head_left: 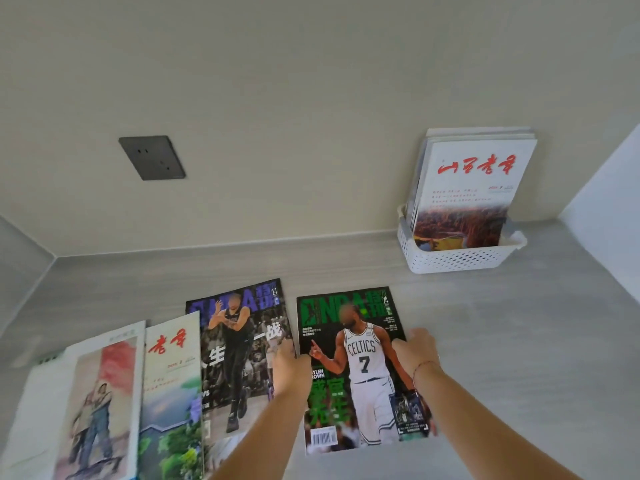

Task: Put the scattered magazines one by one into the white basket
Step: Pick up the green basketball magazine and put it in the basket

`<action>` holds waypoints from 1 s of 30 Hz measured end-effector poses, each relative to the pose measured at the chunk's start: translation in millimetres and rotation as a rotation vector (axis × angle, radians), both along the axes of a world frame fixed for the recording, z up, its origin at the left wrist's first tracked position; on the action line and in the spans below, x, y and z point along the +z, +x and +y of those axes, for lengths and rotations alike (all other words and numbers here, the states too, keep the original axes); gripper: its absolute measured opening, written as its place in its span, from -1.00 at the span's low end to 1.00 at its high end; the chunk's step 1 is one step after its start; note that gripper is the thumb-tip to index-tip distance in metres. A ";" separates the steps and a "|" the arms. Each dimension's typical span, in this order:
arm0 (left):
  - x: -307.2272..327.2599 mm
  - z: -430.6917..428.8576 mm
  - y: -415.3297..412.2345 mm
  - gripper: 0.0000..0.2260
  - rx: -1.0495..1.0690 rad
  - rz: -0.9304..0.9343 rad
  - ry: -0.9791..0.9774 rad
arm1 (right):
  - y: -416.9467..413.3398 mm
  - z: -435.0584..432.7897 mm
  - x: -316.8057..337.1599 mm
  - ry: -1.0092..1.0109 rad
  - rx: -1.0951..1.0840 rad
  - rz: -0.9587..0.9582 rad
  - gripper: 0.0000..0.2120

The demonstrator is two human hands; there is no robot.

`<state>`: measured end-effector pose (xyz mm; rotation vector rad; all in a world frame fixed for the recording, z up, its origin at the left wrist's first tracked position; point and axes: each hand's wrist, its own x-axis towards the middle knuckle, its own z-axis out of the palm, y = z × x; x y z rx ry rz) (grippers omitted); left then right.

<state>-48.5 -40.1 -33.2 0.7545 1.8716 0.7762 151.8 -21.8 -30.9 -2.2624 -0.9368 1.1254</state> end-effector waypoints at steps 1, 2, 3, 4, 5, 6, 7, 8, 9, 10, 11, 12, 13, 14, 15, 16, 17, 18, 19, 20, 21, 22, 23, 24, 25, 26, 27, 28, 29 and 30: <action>1.9 -1.2 0.7 -0.76 0.002 -0.055 -0.019 | -1.0 -0.4 0.7 -0.003 -0.011 -0.001 -0.88; 2.8 -1.3 2.4 -0.73 -0.007 -0.097 -0.045 | -1.0 0.0 3.0 -0.007 -0.013 -0.002 -0.91; 4.2 -1.2 4.8 -0.68 -0.017 -0.129 -0.077 | 0.4 1.6 5.4 -0.008 -0.020 0.005 -0.82; 5.5 -0.1 7.3 -0.63 -0.035 -0.126 -0.107 | 1.8 2.5 9.0 -0.022 -0.018 0.007 -0.72; 6.9 1.5 8.6 -0.60 -0.062 -0.087 -0.130 | 4.3 4.0 10.9 -0.054 -0.005 0.007 -0.68; 7.1 3.6 9.2 -0.59 -0.097 -0.013 -0.140 | 6.5 5.1 12.6 -0.086 0.011 0.010 -0.68; 6.8 6.2 8.9 -0.59 -0.120 0.045 -0.136 | 8.6 6.8 14.2 -0.112 0.022 0.021 -0.73; 6.0 9.6 8.0 -0.61 -0.131 0.077 -0.125 | 10.9 8.7 12.9 -0.134 0.021 0.047 -0.81; 5.5 13.4 7.4 -0.64 -0.137 0.076 -0.123 | 13.2 8.8 11.6 -0.148 -0.003 0.087 -0.85; 3.5 17.2 6.6 -0.67 -0.144 0.075 -0.132 | 14.4 7.2 10.5 -0.168 -0.023 0.136 -0.81; 1.4 20.6 5.5 -0.70 -0.159 0.072 -0.155 | 15.7 5.2 9.1 -0.178 -0.005 0.173 -0.76; 0.3 22.4 4.6 -0.71 -0.185 0.078 -0.176 | 16.1 2.2 8.8 -0.175 0.040 0.195 -0.75; -0.9 24.0 3.6 -0.71 -0.211 0.085 -0.193 | 16.3 -0.6 9.7 -0.148 0.083 0.202 -0.76; -2.1 25.6 3.5 -0.71 -0.228 0.096 -0.205 | 16.8 -3.0 8.5 -0.095 0.096 0.216 -0.76; -3.3 26.9 3.4 -0.71 -0.232 0.100 -0.215 | 17.5 -5.9 8.3 -0.037 0.082 0.270 -0.76; -4.5 27.9 3.4 -0.71 -0.230 0.104 -0.222 | 18.3 -9.0 8.1 0.022 0.052 0.345 -0.76; -5.2 27.7 3.8 -0.72 -0.228 0.106 -0.226 | 21.1 -11.1 7.4 0.071 0.022 0.418 -0.76; -6.7 27.6 4.3 -0.72 -0.235 0.114 -0.222 | 23.9 -11.3 7.2 0.114 0.000 0.496 -0.76; -9.3 27.8 4.6 -0.72 -0.255 0.126 -0.214 | 26.4 -10.6 9.9 0.145 0.005 0.550 -0.76; -11.3 27.8 5.1 -0.72 -0.278 0.139 -0.205 | 29.9 -8.5 13.3 0.181 0.011 0.596 -0.77; -12.5 28.1 6.0 -0.73 -0.289 0.146 -0.193 | 33.6 -4.9 17.7 0.211 0.022 0.633 -0.77; -12.5 28.7 7.3 -0.73 -0.287 0.140 -0.170 | 37.6 -1.0 22.6 0.239 0.031 0.677 -0.76; -11.3 29.8 9.3 -0.74 -0.272 0.107 -0.138 | 42.5 3.7 27.7 0.262 0.037 0.720 -0.75; -8.9 32.1 11.7 -0.76 -0.248 0.054 -0.097 | 48.3 9.1 32.1 0.284 0.038 0.763 -0.73; -5.2 36.2 15.0 -0.79 -0.228 -0.006 -0.059 | 55.6 14.8 36.2 0.304 0.036 0.786 -0.72; -0.6 41.7 19.5 -0.82 -0.213 -0.068 -0.027 | 63.8 21.0 40.2 0.321 0.026 0.801 -0.72; 5.3 47.8 25.5 -0.82 -0.202 -0.129 0.003 | 73.0 27.2 44.1 0.331 0.016 0.797 -0.72; 12.6 54.7 33.1 -0.82 -0.203 -0.169 0.035 | 82.8 33.8 48.3 0.341 0.002 0.781 -0.72; 20.3 62.9 41.7 -0.81 -0.215 -0.183 0.070 | 93.1 40.9 53.1 0.354 -0.014 0.732 -0.72; 28.9 71.8 51.2 -0.81 -0.228 -0.189 0.110 | 103.9 48.8 58.3 0.379 -0.027 0.661 -0.72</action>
